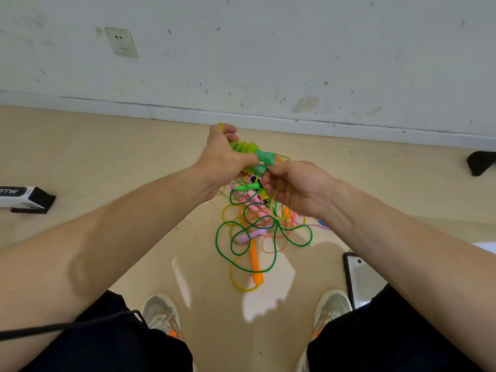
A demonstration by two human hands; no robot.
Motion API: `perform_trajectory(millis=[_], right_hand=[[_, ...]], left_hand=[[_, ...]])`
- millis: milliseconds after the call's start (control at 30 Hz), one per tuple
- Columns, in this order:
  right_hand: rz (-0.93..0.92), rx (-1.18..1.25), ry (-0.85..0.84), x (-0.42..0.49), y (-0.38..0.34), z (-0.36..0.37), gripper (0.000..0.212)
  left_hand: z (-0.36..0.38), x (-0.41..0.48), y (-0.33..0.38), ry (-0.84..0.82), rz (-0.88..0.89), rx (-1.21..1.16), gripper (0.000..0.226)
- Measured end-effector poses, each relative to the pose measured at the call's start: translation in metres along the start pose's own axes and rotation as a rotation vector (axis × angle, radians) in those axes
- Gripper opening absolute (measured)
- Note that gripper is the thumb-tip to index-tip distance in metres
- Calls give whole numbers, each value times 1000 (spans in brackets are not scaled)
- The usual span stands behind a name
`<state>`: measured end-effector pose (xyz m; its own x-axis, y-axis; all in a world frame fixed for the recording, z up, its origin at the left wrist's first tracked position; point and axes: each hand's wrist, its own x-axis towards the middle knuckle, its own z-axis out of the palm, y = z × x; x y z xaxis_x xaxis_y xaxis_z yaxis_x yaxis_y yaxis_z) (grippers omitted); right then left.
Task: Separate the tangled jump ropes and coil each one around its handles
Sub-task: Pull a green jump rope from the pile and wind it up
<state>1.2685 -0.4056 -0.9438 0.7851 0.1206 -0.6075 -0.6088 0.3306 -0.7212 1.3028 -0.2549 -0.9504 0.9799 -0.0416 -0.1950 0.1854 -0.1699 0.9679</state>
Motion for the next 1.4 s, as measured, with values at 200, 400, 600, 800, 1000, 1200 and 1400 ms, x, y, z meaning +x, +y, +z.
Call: perform_trajectory(millis=[200,400,600,800,1000,1200,1400], right_hand=[[31,44,-13,-5,-3,3,22],[11,3,103,-3,-3,6,18],[-26,-219,188,-1,2,8,25],[-190,-533,232,3,5,6,27],[-336,-849,274,9,6,8,24],[-201,-538,189,6,-3,9,25],[-136,-384,64,1,3,8,17]], left_hand=[[1,-1,-4,79,42,114,78],[9,-5,-9,191,176,270,66],[13,-9,-11,248,264,357,68],[13,-9,-11,250,301,444,68],[15,-12,-18,217,398,593,68],[13,-11,-22,164,609,815,69],[2,-4,-16,-3,608,898,72]])
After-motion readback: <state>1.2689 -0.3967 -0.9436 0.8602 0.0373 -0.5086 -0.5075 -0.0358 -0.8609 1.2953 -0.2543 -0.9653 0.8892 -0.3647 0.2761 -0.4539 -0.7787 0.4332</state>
